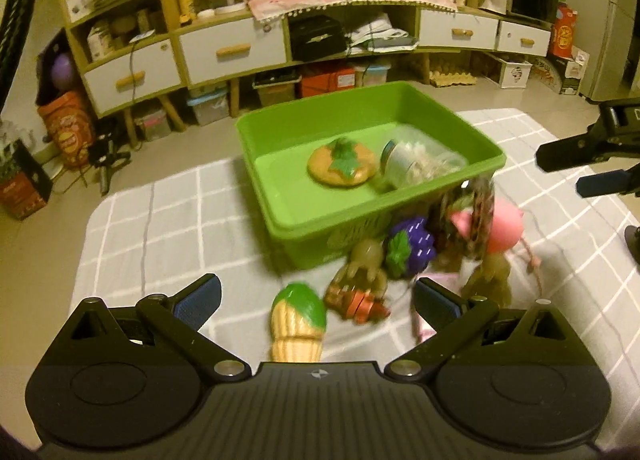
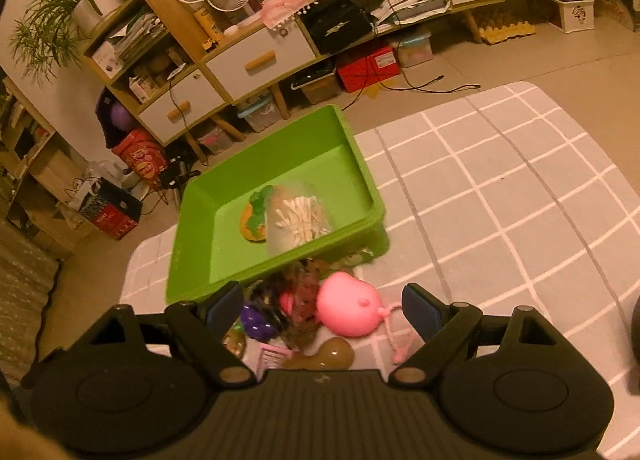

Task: Organize rigid objects
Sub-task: 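Pull both tools back from the green tub toward the remaining toys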

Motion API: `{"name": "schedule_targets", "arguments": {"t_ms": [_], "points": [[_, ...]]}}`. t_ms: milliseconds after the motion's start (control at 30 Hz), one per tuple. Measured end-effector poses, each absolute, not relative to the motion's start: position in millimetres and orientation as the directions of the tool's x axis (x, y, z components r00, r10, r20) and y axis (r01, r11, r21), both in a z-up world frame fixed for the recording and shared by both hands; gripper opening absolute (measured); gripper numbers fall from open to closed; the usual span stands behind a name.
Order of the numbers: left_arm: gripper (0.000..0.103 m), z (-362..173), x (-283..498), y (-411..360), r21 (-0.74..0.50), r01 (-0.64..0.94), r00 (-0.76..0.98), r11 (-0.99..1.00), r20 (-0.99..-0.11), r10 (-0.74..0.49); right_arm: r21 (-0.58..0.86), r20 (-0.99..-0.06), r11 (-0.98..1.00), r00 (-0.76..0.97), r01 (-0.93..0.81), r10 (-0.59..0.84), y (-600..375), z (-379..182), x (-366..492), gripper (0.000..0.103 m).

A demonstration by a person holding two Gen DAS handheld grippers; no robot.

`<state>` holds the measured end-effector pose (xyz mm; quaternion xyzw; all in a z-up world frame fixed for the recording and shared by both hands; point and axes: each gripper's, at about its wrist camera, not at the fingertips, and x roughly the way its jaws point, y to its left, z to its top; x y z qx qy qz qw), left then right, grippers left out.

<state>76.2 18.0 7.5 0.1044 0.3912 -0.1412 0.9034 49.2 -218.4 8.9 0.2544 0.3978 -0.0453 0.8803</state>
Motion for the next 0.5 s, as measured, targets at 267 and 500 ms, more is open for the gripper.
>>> {"name": "schedule_targets", "arguments": {"t_ms": [267,500], "points": [[0.101,0,65,52,-0.043,0.250,0.622,0.967,-0.758,-0.194,0.322,-0.745,0.923,0.657,0.210,0.111,-202,-1,42,0.058],[0.101,-6,58,71,-0.055,0.204,0.605,0.977,-0.778,-0.170,0.310,-0.769,0.933,0.625,0.184,0.132,-196,-21,37,0.058]]}}
